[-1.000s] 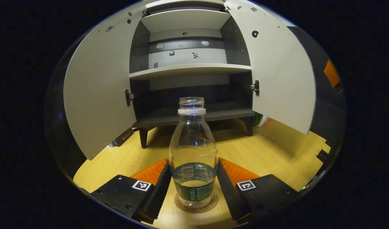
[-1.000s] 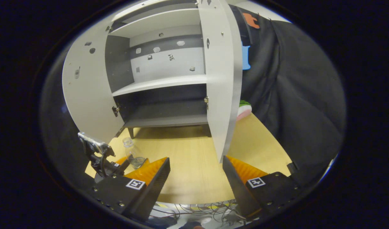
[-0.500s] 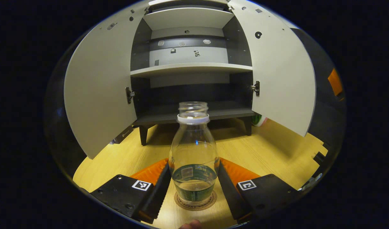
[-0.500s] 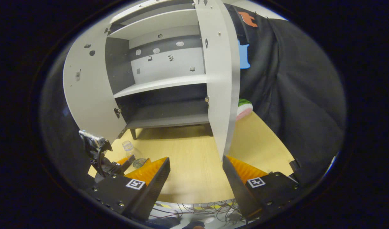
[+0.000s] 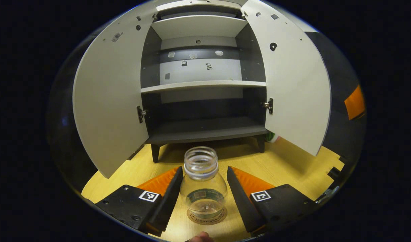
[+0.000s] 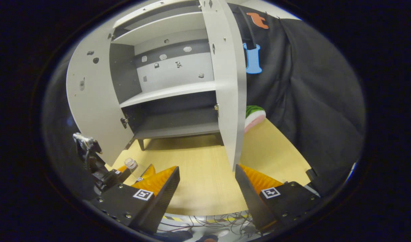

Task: Grasp the bottle in the cabinet with the left hand and place it on the coaster, then close the right door with the right hand and the left door with the left hand.

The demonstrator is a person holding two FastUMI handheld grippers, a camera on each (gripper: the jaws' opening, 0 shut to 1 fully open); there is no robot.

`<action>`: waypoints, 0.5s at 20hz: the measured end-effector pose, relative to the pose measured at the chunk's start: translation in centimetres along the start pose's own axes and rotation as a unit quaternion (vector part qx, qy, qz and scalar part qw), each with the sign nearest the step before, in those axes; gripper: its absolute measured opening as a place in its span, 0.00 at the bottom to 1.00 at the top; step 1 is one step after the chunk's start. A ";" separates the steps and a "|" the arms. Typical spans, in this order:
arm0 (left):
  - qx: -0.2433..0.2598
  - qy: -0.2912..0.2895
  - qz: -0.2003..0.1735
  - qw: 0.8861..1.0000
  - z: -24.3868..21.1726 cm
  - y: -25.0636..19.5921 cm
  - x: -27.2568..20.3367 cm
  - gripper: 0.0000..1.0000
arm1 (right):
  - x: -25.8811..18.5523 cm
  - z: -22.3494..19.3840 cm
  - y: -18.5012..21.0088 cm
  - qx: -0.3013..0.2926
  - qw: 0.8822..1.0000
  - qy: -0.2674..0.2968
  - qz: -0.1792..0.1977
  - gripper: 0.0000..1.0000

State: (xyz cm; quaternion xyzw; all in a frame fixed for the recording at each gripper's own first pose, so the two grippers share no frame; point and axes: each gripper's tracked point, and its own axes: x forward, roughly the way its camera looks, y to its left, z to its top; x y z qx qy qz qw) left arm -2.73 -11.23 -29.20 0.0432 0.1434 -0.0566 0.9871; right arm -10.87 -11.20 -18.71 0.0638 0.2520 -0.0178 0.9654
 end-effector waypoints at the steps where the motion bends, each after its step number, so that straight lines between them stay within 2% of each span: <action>1: 0.001 -0.003 0.000 1.000 0.5 0.1 -0.1 0.85 | -0.1 0.4 0.0 0.002 1.000 -0.004 0.002 1.00; 8: 0.003 -0.040 0.008 0.999 5.9 0.6 -1.2 0.86 | -2.0 5.8 -1.5 0.004 0.998 -0.070 0.006 0.98; 10: 0.001 -0.056 0.007 0.998 7.9 0.5 -1.8 0.86 | -2.8 7.8 -2.4 0.006 0.996 -0.093 0.006 1.00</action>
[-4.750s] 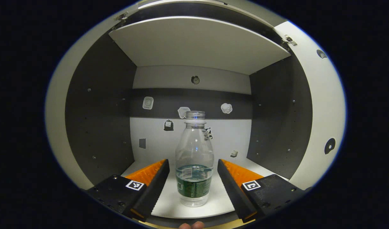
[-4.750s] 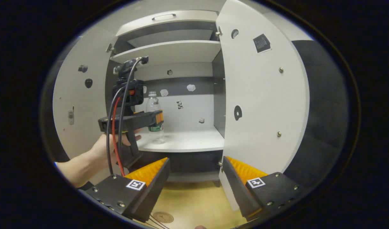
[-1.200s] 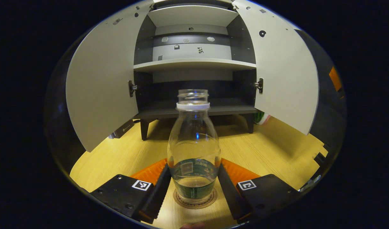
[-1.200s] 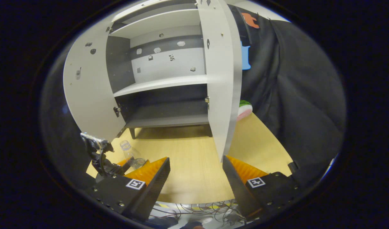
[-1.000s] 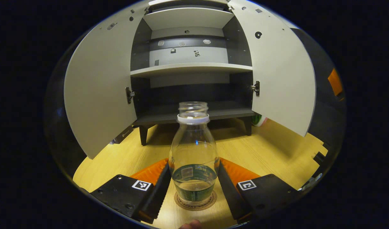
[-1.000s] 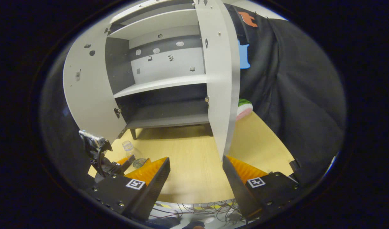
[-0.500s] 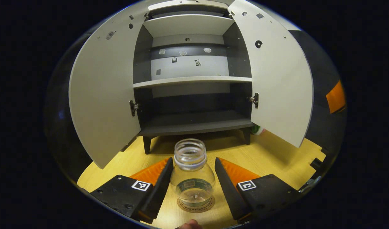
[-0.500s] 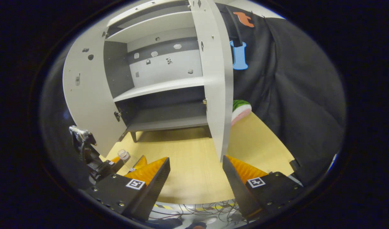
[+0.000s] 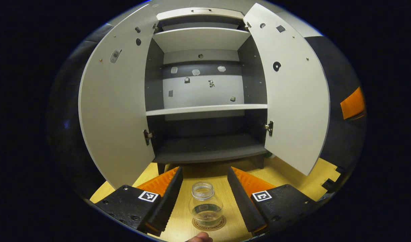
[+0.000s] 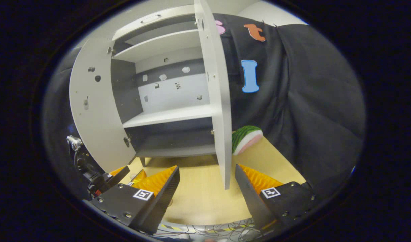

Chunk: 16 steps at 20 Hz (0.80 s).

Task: Grasp the bottle in the cabinet with the left hand and place it on the coaster, then close the right door with the right hand and the left door with the left hand.

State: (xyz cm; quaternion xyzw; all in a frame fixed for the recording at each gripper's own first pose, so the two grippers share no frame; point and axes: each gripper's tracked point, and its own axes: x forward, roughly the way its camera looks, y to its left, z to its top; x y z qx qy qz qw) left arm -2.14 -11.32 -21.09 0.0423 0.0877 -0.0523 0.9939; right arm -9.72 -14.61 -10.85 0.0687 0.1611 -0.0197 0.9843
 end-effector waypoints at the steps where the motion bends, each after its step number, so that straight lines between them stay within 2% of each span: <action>1: 0.000 -0.010 -0.001 1.000 1.3 -0.1 -0.1 0.86 | -0.2 1.1 -0.6 0.001 1.000 -0.010 0.000 1.00; 7: -0.029 -0.058 -0.006 0.998 8.7 -0.8 -0.9 0.86 | 0.2 8.9 -5.2 0.007 0.996 -0.083 -0.012 1.00; 8: -0.030 -0.062 -0.007 0.998 9.6 -0.8 -1.0 0.86 | 0.4 10.2 -6.2 0.007 0.996 -0.089 -0.014 0.97; 11: -0.043 -0.082 -0.010 0.996 12.1 -0.8 -1.6 0.86 | 1.5 12.9 -7.5 0.002 0.994 -0.105 -0.004 1.00; 12: -0.045 -0.079 -0.007 0.996 12.1 -0.7 -1.7 0.86 | 2.1 13.9 -7.9 -0.006 0.993 -0.117 -0.003 0.97; 14: -0.047 -0.072 0.002 0.996 12.0 -0.3 -2.0 0.86 | 2.9 15.0 -7.8 -0.013 0.992 -0.128 0.007 1.00; 16: -0.047 -0.059 0.012 0.997 11.3 -0.1 -2.0 0.86 | 3.8 16.1 -7.2 -0.014 0.991 -0.133 0.025 0.98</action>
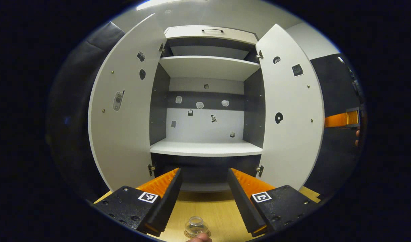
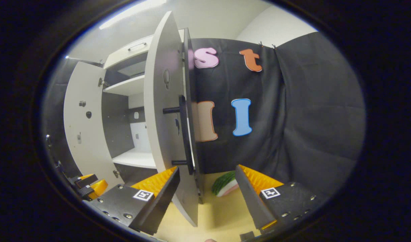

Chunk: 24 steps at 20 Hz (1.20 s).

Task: Grasp the bottle in the cabinet with the left hand and place it on the coaster, then close the right door with the right hand and the left door with the left hand.

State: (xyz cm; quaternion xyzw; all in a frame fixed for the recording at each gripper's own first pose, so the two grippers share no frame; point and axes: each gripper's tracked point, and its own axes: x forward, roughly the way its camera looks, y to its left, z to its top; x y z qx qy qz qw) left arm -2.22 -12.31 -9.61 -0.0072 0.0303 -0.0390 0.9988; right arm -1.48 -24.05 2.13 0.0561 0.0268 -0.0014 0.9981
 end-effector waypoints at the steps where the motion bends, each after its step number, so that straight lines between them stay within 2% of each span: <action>1: 0.001 0.010 0.003 1.000 -0.4 0.1 0.0 0.86 | 0.5 0.1 0.0 -0.005 1.000 0.000 0.004 0.99; 4: 0.003 0.008 0.008 1.000 -0.1 0.5 -0.3 0.86 | 1.0 0.2 0.1 -0.024 1.000 0.001 0.014 1.00; 9: 0.009 0.012 0.018 1.000 -0.2 1.6 -0.9 0.87 | 1.4 0.0 1.5 -0.021 0.999 0.007 0.038 0.97; 15: 0.018 0.012 0.018 1.000 0.1 2.5 -1.6 0.86 | 2.1 -0.6 6.4 -0.014 0.996 0.010 0.092 0.97; 24: 0.011 0.020 0.036 0.999 -0.6 5.4 -2.6 0.86 | 4.2 -1.2 11.8 -0.013 0.992 0.007 0.127 0.98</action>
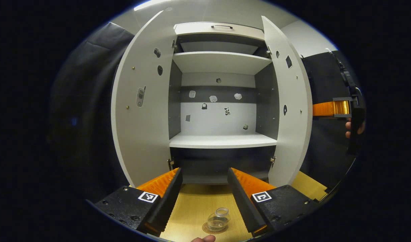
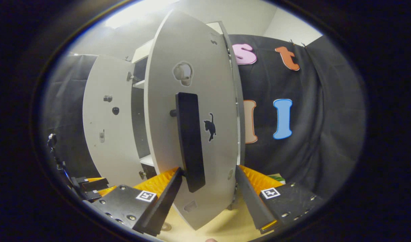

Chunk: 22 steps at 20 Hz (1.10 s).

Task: Grasp the bottle in the cabinet with the left hand and place it on the coaster, then close the right door with the right hand and the left door with the left hand.

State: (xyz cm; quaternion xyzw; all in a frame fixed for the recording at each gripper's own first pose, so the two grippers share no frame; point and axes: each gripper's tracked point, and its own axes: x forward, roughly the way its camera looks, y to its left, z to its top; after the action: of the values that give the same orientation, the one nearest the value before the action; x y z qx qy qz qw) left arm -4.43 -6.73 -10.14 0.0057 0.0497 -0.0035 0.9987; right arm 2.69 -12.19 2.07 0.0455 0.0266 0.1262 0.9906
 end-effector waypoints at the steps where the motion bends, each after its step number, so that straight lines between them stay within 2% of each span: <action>1: 0.000 0.000 0.002 1.000 0.1 0.4 0.0 0.86 | 0.6 -0.1 0.5 0.001 1.000 -0.001 0.003 0.98; 9: -0.004 -0.014 0.035 0.999 1.6 4.6 -1.2 0.86 | 6.3 -0.2 5.7 -0.008 1.000 -0.005 0.018 1.00; 14: -0.009 -0.018 0.062 0.998 2.1 8.4 -2.1 0.86 | 10.0 0.2 8.1 -0.033 0.999 -0.022 0.006 1.00; 15: -0.013 -0.019 0.067 0.998 2.3 9.1 -2.4 0.88 | 10.7 0.2 8.5 -0.032 0.999 -0.024 0.004 0.97; 17: -0.017 -0.020 0.073 0.997 2.8 10.5 -2.4 0.85 | 11.9 0.3 9.1 -0.038 0.999 -0.032 -0.001 1.00; 19: -0.017 -0.021 0.079 0.997 3.3 11.8 -2.9 0.87 | 12.7 0.3 9.5 -0.047 0.998 -0.032 -0.007 1.00; 20: -0.016 -0.023 0.081 0.996 3.6 12.7 -2.7 0.86 | 12.9 0.3 9.6 -0.051 0.998 -0.032 -0.011 0.96; 22: -0.018 -0.029 0.085 0.996 4.4 14.1 -2.4 0.85 | 13.1 0.5 9.8 -0.056 0.998 -0.034 -0.021 1.00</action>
State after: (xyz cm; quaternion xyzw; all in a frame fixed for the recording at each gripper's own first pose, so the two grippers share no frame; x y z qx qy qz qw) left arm -6.31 7.38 -5.33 -0.0085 0.0205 0.0825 0.9963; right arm 13.02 0.50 2.93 -0.0063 -0.0136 0.1052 0.9943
